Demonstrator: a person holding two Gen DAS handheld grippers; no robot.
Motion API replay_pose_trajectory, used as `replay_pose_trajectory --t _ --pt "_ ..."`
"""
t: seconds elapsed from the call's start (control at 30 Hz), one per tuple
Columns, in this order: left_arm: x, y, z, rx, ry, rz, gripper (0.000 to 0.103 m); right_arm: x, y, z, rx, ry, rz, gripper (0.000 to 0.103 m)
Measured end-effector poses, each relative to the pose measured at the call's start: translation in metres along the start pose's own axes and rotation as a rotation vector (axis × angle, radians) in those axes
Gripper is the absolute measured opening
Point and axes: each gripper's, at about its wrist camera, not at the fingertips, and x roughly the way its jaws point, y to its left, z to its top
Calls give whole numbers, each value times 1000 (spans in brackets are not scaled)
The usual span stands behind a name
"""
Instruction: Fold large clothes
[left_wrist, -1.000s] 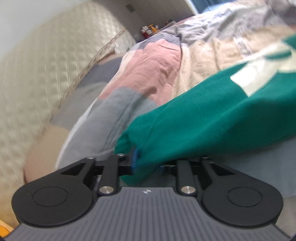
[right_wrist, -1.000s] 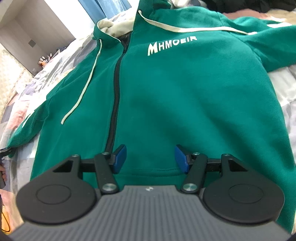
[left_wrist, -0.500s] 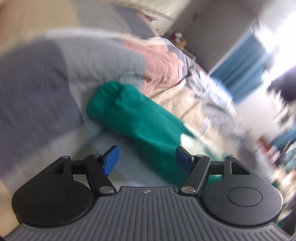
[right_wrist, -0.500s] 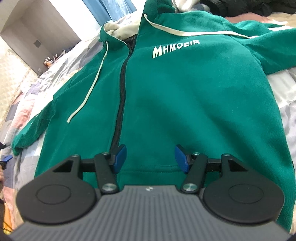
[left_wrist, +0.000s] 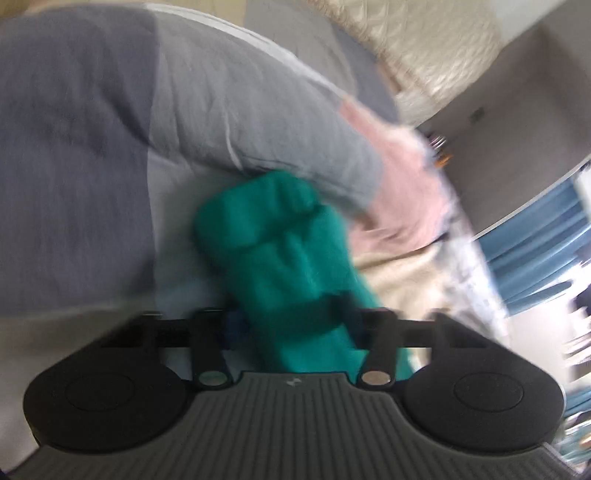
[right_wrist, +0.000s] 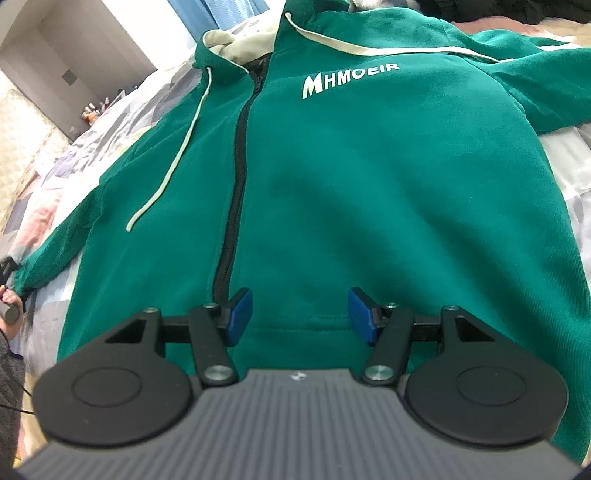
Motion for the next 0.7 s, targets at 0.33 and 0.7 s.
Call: replay_pose_trajectory --t 0.33,0.7 --pt "-9 -59 8 324 -126 27 10 4 -6 8 27 -34 -38 60" --pt "-23 -50 -12 436 -48 86 31 -21 -5 12 18 -121 3 60"
